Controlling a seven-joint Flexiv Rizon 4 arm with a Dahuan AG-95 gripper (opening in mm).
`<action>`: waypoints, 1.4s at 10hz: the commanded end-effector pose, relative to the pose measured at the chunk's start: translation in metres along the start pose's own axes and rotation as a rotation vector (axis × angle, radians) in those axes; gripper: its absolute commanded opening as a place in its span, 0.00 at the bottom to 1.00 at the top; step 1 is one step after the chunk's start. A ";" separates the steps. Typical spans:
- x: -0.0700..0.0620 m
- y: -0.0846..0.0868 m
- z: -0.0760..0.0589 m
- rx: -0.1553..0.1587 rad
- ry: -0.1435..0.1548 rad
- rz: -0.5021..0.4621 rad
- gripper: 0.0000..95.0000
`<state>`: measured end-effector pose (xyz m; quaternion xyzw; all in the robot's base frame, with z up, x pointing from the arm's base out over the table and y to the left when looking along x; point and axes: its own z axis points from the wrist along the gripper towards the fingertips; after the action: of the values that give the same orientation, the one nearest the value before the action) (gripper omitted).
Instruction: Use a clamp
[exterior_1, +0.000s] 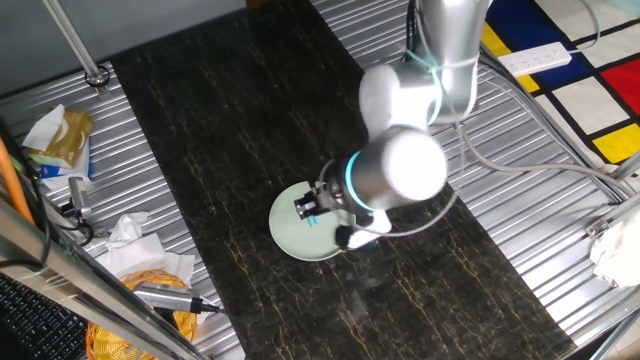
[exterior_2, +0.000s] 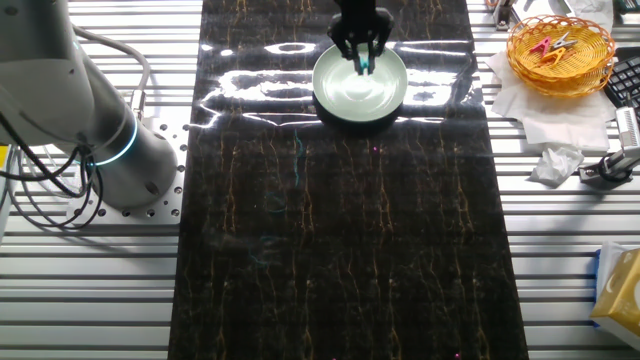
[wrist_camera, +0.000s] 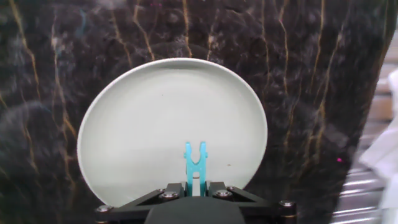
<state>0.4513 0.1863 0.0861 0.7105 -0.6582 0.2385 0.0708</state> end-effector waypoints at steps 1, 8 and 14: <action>-0.008 -0.015 -0.006 0.067 0.096 -0.086 0.00; 0.030 -0.024 0.002 0.039 0.202 -0.052 0.00; 0.053 -0.028 0.009 -0.007 0.403 -0.041 0.00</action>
<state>0.4823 0.1428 0.1049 0.6644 -0.6159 0.3701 0.2055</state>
